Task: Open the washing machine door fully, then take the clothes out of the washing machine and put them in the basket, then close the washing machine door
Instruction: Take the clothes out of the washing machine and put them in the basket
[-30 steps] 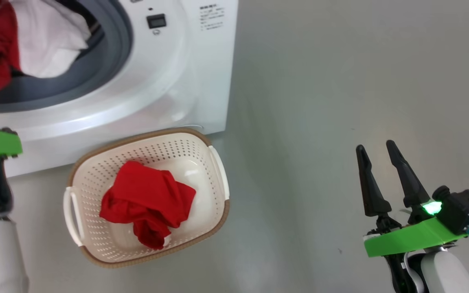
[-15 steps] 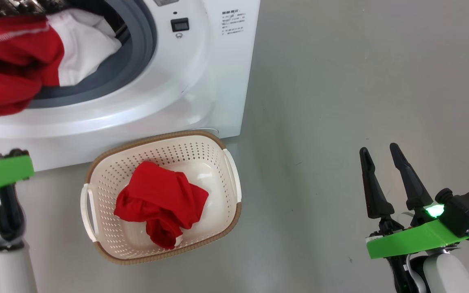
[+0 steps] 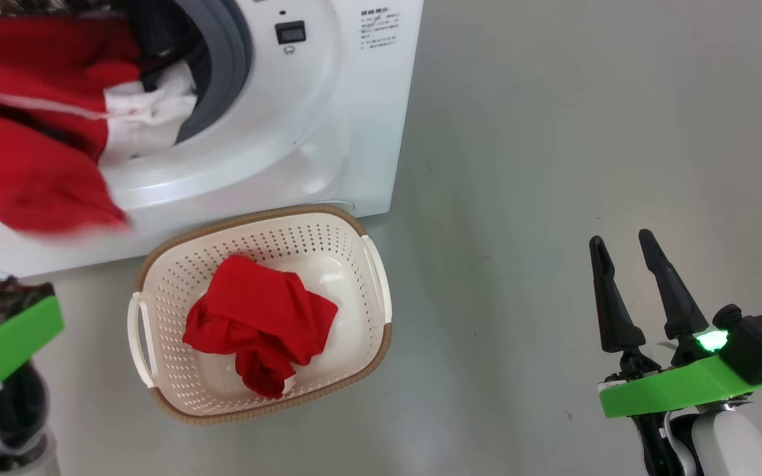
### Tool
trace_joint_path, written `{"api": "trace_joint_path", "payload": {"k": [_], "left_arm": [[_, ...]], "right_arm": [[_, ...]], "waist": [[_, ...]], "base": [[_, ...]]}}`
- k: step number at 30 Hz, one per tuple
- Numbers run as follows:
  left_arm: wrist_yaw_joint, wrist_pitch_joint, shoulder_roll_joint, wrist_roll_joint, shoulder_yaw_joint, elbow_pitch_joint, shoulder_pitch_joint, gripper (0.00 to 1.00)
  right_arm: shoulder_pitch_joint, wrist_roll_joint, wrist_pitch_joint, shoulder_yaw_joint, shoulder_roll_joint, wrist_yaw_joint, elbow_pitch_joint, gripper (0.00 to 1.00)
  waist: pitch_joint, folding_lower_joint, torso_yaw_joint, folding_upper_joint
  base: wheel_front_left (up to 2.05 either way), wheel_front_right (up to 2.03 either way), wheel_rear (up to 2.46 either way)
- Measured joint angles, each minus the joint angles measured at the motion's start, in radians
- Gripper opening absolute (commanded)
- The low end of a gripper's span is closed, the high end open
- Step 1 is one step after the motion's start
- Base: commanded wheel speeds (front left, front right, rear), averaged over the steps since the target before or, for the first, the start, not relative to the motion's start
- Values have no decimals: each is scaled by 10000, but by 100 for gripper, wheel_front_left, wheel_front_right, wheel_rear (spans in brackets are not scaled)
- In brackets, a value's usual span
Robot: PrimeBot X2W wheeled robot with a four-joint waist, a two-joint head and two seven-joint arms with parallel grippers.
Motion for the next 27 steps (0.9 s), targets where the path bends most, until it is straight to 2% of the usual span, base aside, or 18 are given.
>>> {"api": "trace_joint_path", "payload": {"k": [3, 6, 18, 27], "left_arm": [[0, -12, -52, 2, -150, -468, 134, 0], [-2, -12, -92, 6, -403, -313, 442, 0], [-2, -10, -111, 2, -681, 1783, 763, 0], [-2, -8, -111, 109, -859, 4309, 755, 0]], "right_arm": [[-4, 0, 0, -54, 0, 0, -29, 100], [-10, 15, 0, -56, 0, 0, -27, 100], [-63, 100, 0, 96, 0, 0, -27, 100], [-267, 169, 0, 213, 0, 0, -75, 100]], "waist": [[85, 0, 22, 0], [161, 0, 52, 0], [513, 0, -60, 0], [968, 0, -291, 0]], "base": [[0, 0, 0], [0, 0, 0], [0, 0, 0], [0, 0, 0]]}}
